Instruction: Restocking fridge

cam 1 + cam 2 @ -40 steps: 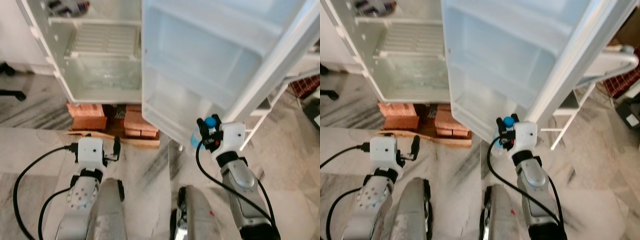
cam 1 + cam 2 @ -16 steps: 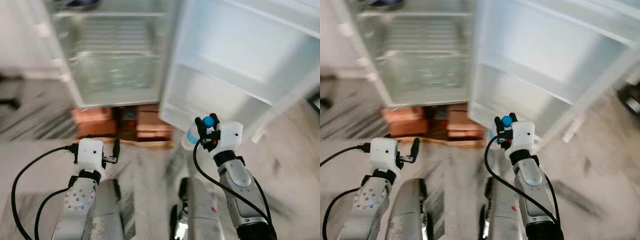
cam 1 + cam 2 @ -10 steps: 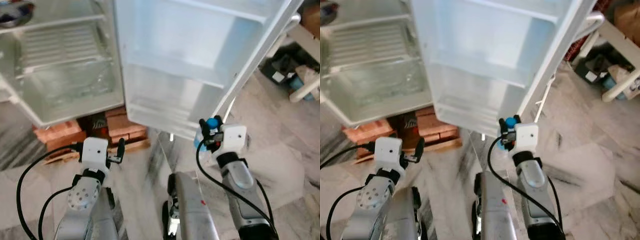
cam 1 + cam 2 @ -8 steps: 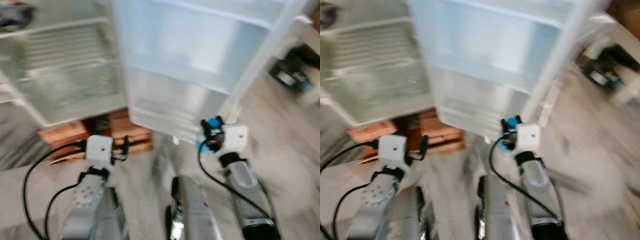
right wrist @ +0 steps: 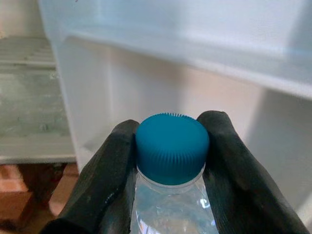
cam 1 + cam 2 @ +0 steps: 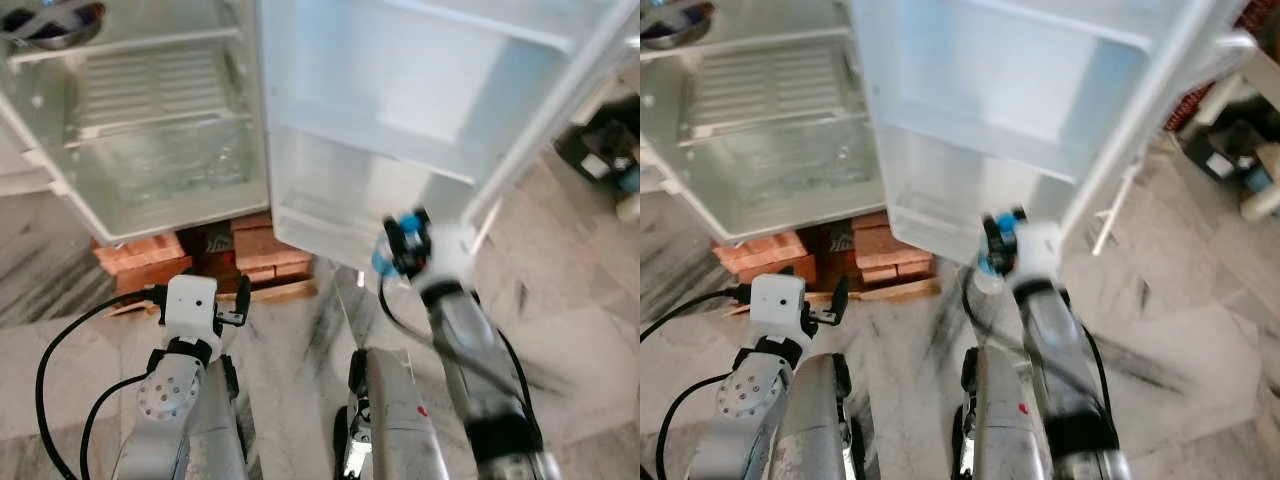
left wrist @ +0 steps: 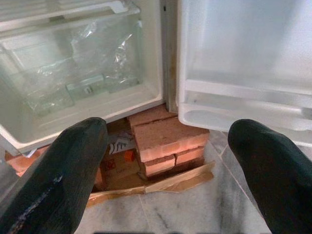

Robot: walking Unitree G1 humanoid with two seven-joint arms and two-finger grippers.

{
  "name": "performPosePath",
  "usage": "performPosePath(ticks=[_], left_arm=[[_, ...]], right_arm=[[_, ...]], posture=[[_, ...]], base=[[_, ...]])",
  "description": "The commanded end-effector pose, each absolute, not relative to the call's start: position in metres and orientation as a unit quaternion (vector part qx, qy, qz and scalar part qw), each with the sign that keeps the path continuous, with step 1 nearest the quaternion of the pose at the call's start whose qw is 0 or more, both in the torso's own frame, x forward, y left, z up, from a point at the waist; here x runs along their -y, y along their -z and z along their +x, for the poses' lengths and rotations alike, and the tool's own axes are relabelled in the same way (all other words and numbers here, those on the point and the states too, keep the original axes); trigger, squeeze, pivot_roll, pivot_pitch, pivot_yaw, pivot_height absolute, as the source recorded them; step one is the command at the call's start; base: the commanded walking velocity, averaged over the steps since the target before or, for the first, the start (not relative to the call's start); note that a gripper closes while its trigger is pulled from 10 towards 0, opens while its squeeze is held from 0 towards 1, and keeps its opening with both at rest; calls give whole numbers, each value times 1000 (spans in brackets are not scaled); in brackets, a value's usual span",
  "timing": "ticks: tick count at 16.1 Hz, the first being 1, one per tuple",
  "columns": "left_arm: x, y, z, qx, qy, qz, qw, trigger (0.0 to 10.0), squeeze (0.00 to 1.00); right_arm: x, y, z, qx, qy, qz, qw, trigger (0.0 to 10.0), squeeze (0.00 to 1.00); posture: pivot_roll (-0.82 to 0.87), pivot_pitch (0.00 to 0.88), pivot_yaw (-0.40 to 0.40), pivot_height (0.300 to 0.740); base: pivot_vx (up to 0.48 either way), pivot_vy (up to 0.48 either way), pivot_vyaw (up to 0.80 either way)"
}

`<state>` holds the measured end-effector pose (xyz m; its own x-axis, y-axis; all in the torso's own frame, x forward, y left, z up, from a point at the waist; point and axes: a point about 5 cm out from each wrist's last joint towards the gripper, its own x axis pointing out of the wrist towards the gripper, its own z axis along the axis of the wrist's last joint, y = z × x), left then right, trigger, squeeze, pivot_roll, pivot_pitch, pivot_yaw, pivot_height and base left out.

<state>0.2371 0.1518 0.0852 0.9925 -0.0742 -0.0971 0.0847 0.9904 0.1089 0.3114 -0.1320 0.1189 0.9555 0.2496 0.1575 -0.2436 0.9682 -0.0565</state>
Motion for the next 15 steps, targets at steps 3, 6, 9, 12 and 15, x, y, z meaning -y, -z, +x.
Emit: performPosePath(ticks=[3, 6, 9, 12, 15], left_arm=[[-151, -86, 229, -53, 37, 67, 996, 10000, 0], [-149, -86, 220, -55, 34, 66, 996, 10000, 0], [-144, -89, 212, -55, 33, 68, 996, 10000, 0], [-147, -92, 204, -59, 26, 67, 996, 10000, 0], [-148, -94, 197, -67, 28, 71, 995, 10000, 0]], right_arm=[[117, -131, 340, 105, -161, -59, 980, 10000, 0], [105, -141, 356, 116, -189, -113, 969, 10000, 0], [107, -142, 365, 127, -184, -204, 953, 10000, 0], [119, -138, 368, 134, -163, -320, 924, 10000, 0], [135, -125, 368, 105, -128, -355, 920, 10000, 0]], posture=[[127, 234, -68, 583], [145, 258, -94, 583], [161, 284, -111, 583], [178, 329, -116, 583], [189, 350, -106, 583]], base=[[0, 0, 0], [0, 0, 0], [0, 0, 0], [0, 0, 0], [0, 0, 0]])
